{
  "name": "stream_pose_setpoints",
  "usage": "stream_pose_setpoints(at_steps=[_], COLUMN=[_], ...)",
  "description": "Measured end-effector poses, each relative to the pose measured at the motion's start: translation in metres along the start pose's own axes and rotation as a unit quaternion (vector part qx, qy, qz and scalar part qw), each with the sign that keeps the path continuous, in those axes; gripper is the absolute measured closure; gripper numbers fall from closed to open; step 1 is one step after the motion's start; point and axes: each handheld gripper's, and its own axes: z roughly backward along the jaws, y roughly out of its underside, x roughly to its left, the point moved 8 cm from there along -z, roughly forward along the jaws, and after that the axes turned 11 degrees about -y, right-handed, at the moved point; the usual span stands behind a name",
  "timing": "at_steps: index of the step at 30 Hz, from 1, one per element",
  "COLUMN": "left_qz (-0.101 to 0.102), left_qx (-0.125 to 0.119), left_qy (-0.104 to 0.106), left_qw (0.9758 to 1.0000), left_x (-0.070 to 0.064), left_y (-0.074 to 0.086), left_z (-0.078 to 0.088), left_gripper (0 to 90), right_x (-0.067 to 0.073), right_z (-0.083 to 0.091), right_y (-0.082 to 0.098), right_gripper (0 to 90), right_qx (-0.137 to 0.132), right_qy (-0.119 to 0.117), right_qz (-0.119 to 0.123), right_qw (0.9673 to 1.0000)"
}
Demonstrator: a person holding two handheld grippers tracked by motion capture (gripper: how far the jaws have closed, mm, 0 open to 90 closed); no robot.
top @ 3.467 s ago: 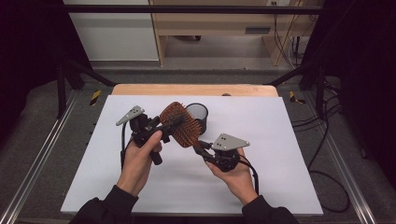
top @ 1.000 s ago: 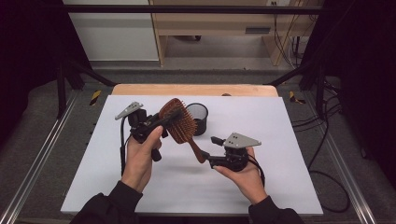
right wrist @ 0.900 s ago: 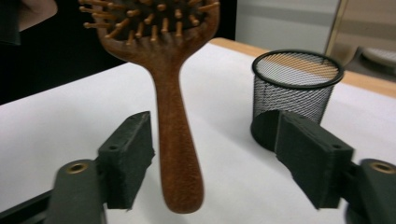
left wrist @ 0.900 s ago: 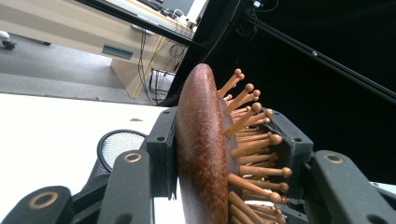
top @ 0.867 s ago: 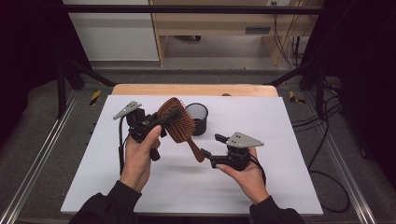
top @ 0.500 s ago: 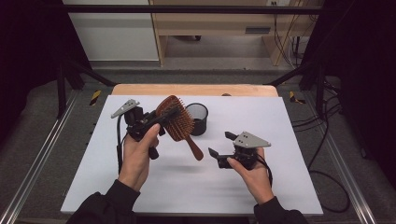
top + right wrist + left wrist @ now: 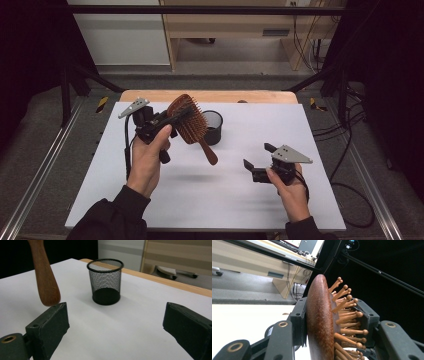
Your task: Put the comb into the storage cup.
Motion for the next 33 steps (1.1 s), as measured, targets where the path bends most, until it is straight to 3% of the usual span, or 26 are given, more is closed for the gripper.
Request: stream_pose_setpoints(at_steps=[9, 16, 27, 33], left_qz=[-0.008, -0.013, -0.02, -0.018], left_qx=[-0.013, -0.02, -0.039, -0.041], left_qy=[0.003, 0.003, -0.01, -0.015], left_qw=[0.9999, 0.9997, 0.999, 0.9989], left_x=[-0.005, -0.005, -0.004, 0.0], left_y=[-0.02, -0.035, -0.061, -0.064], left_z=[-0.005, -0.023, -0.038, -0.044], left_gripper=[51.7, 51.7, 51.7, 51.7], right_x=[-0.017, -0.021, -0.024, -0.024], right_z=[0.029, 0.042, 0.04, 0.039], right_y=[0.013, 0.017, 0.02, 0.02], right_gripper=[4.7, 4.6, 4.4, 4.1], right_qx=[-0.019, -0.033, -0.03, -0.025], right_qy=[0.049, 0.075, 0.076, 0.08], right_qz=[-0.005, -0.009, -0.008, -0.002], right_qw=[0.9986, 0.9966, 0.9967, 0.9965])
